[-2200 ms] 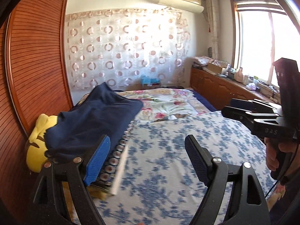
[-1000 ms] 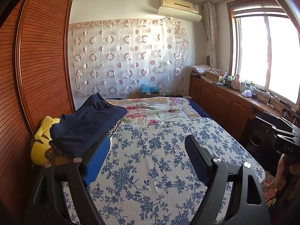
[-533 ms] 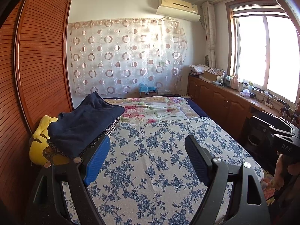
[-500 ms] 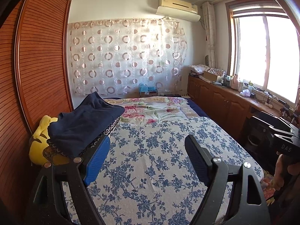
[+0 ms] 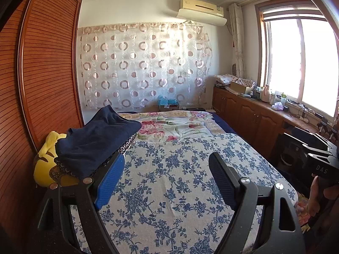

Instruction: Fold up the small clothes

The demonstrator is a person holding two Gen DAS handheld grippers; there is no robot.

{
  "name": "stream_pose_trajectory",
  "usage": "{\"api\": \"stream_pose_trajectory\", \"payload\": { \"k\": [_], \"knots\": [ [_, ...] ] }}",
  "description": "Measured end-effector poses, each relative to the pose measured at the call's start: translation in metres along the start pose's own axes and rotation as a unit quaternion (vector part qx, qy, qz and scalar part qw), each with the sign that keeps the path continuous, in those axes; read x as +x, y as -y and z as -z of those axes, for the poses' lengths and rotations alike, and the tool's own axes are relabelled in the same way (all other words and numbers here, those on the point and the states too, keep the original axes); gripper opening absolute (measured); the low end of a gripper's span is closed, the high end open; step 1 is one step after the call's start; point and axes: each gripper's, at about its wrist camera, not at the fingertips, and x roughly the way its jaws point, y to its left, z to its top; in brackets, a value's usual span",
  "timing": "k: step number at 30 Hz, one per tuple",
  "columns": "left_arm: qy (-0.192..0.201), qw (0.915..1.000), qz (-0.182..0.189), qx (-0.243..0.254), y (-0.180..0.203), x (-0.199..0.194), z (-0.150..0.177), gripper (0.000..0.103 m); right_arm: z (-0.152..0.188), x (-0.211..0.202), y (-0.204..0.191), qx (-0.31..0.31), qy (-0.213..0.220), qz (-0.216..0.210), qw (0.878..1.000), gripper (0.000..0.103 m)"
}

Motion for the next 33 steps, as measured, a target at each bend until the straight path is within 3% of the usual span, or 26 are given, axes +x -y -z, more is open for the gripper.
{"api": "stream_pose_trajectory", "payload": {
  "k": [33],
  "knots": [
    [0.002,1.0000,0.000,-0.001,-0.0001,-0.0003,0.0025,0.082,0.0028,-0.0035,0.0059,-0.004,0.005,-0.006,1.000,0.082]
  ]
}}
